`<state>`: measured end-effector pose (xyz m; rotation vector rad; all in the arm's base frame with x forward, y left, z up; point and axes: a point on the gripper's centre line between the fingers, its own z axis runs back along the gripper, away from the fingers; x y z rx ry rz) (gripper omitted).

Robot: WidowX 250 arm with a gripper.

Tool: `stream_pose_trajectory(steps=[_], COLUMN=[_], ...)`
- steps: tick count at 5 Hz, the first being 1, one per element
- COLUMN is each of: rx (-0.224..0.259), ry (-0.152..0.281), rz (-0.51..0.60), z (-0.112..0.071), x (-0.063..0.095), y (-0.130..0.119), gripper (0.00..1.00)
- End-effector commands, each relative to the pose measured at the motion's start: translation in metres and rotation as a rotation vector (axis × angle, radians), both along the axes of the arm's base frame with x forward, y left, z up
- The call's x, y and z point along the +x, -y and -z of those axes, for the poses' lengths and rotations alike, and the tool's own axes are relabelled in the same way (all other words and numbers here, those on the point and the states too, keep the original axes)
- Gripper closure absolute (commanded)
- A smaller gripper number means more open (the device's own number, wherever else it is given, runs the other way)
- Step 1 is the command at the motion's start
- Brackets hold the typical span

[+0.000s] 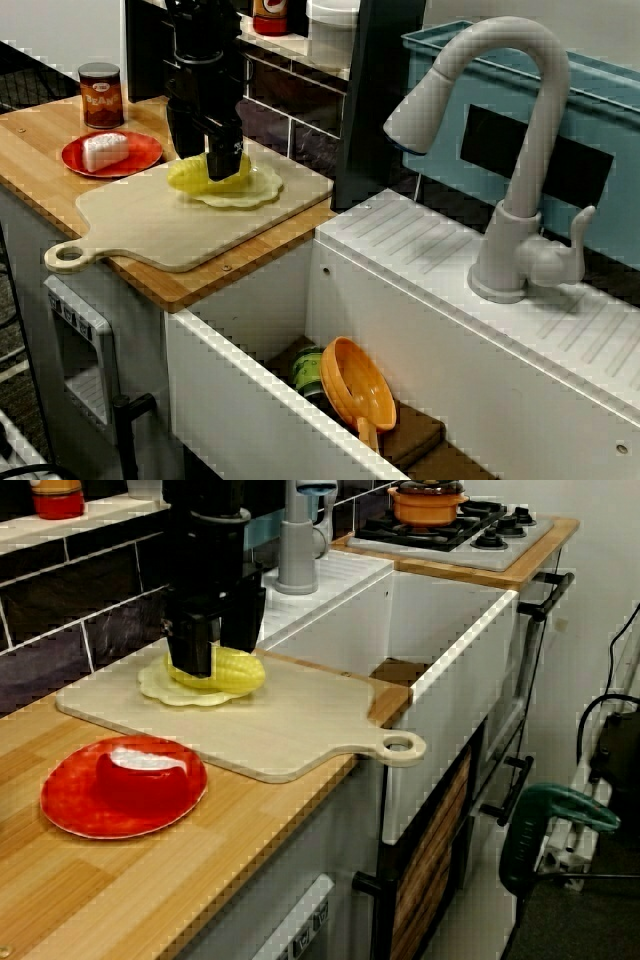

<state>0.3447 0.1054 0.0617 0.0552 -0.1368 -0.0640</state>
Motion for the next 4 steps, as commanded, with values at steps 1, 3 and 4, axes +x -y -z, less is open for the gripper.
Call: stream_pose_trajectory(steps=[1,3,4], rx=[-0.001,-0.047,-0.08], ry=[0.03,0.034,0.028], rz=[-0.008,-0.027,-0.055], z=[-0.018,-0.04,-0.05], x=[0.001,-0.012,-0.019], y=[-0.007,-0.02,-0.032], gripper=[0.0,0.0,0.0])
